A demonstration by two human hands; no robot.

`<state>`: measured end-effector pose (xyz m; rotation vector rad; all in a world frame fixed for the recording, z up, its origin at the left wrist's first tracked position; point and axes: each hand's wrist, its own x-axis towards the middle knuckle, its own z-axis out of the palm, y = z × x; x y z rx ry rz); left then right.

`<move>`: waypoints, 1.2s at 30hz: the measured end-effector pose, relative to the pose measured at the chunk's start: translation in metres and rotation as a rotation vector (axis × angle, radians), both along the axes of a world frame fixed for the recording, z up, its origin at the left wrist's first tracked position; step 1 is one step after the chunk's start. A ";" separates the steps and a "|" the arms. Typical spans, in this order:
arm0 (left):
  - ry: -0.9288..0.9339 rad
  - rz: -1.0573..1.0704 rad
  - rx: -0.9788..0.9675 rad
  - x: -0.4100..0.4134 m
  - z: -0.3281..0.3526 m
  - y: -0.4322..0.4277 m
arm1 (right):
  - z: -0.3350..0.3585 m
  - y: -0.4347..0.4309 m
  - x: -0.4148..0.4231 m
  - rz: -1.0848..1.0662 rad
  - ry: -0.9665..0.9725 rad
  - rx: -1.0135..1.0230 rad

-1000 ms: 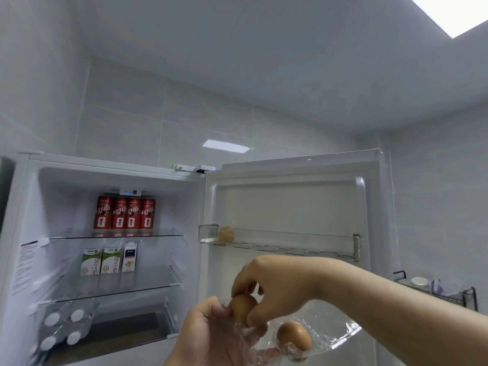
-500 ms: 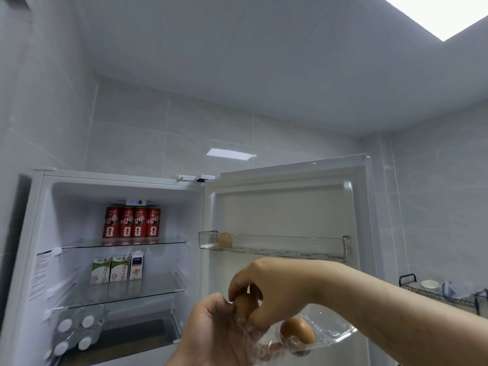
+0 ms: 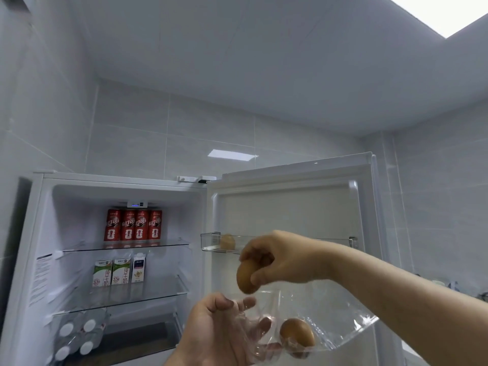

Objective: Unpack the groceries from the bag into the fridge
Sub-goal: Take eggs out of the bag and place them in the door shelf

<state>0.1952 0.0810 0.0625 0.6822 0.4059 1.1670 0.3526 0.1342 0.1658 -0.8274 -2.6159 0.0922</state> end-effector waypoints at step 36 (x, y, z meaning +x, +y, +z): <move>-0.065 -0.146 0.062 -0.101 -0.015 0.134 | 0.057 0.177 -0.099 -0.406 -0.040 -0.260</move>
